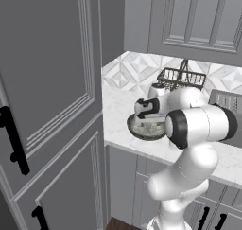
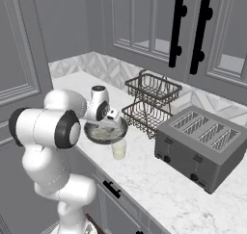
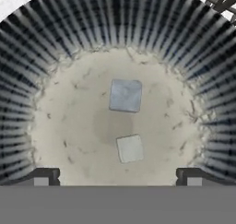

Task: Grab a lemon wedge from the fridge and one ice cube from the ice bowl, and put them in the glass of lemonade.

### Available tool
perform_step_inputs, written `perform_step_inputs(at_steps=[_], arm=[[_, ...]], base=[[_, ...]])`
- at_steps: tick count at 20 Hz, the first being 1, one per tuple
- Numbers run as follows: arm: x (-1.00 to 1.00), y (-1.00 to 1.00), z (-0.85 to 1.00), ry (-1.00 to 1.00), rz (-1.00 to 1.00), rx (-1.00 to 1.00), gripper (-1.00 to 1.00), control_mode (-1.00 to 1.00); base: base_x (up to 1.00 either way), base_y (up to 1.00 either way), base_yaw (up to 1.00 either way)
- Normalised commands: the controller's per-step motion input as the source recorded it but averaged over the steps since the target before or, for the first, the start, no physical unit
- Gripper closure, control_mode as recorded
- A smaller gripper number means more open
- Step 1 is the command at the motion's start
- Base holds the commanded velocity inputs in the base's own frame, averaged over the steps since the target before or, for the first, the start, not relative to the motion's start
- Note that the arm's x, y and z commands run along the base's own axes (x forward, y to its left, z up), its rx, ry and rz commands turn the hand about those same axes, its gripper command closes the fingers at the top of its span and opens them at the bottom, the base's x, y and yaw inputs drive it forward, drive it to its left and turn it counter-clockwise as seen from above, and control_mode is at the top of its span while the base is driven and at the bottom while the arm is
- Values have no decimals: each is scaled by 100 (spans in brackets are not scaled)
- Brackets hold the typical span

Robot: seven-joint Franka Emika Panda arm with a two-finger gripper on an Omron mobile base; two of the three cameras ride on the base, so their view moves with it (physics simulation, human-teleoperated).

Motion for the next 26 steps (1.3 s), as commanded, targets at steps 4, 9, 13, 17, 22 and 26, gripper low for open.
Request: perform_step_inputs(at_steps=[4, 9, 13, 17, 22, 26], arm=[[35, -1, -26, 0, 0, 0, -100, -100], [29, -10, -29, 0, 0, 0, -100, -100], [33, -7, -28, 0, 0, 0, -100, -100], [37, 0, -27, 0, 0, 0, -100, -100], [36, 0, -24, 0, 0, 0, -100, -100], [8, 0, -19, 0, 0, 0, 100, -100]], base=[[0, 0, 0], [0, 0, 0], [0, 0, 0], [0, 0, 0], [0, 0, 0], [0, 0, 0]])
